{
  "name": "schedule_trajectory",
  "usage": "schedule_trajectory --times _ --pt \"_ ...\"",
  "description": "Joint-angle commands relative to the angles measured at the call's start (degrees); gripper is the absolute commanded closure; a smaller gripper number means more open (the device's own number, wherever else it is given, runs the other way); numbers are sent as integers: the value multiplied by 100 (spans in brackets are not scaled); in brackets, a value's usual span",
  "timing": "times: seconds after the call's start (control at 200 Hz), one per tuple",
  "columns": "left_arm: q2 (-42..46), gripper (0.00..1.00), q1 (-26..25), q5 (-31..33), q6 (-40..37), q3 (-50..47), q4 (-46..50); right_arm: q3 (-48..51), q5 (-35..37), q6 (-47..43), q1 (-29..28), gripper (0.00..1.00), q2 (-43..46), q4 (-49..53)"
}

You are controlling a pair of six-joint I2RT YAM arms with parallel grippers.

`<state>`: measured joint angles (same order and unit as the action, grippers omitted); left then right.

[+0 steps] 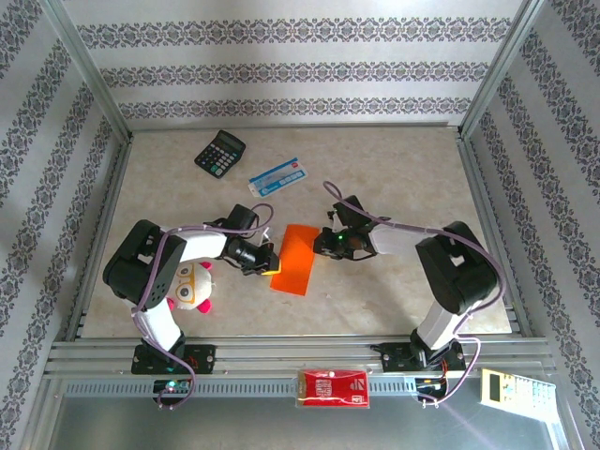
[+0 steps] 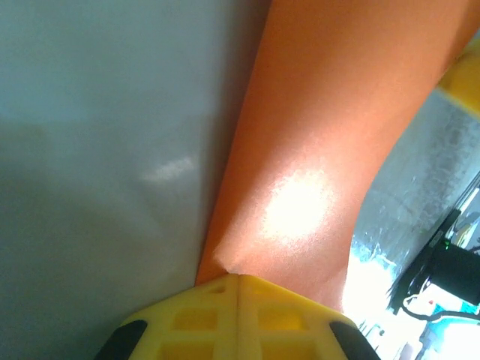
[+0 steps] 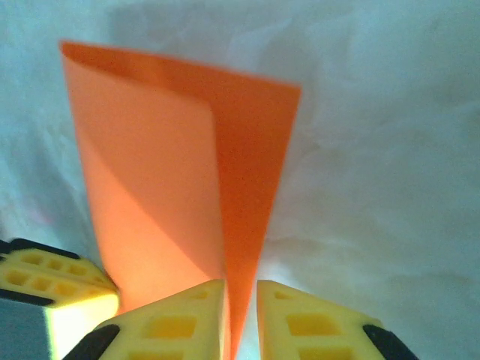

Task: Fold a paper plane with a square sheet of paper (pick it up from the middle)
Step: First fold the paper in half at the center of the table.

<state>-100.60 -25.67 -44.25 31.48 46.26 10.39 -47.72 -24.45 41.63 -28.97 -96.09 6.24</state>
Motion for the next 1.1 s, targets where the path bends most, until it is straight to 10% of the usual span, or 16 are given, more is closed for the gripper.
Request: schedule_trajectory --times 0.0,0.39,1.094 --pt "-51 100 -247 57 -8 -65 625 160 53 -63 13 80 349 -92" --pt "-82 100 -325 416 121 -113 806 -113 -576 975 -751 87 -392 -1512" --pt "-3 100 -325 460 21 -159 984 -736 64 1010 -1026 90 -1371 -1040"
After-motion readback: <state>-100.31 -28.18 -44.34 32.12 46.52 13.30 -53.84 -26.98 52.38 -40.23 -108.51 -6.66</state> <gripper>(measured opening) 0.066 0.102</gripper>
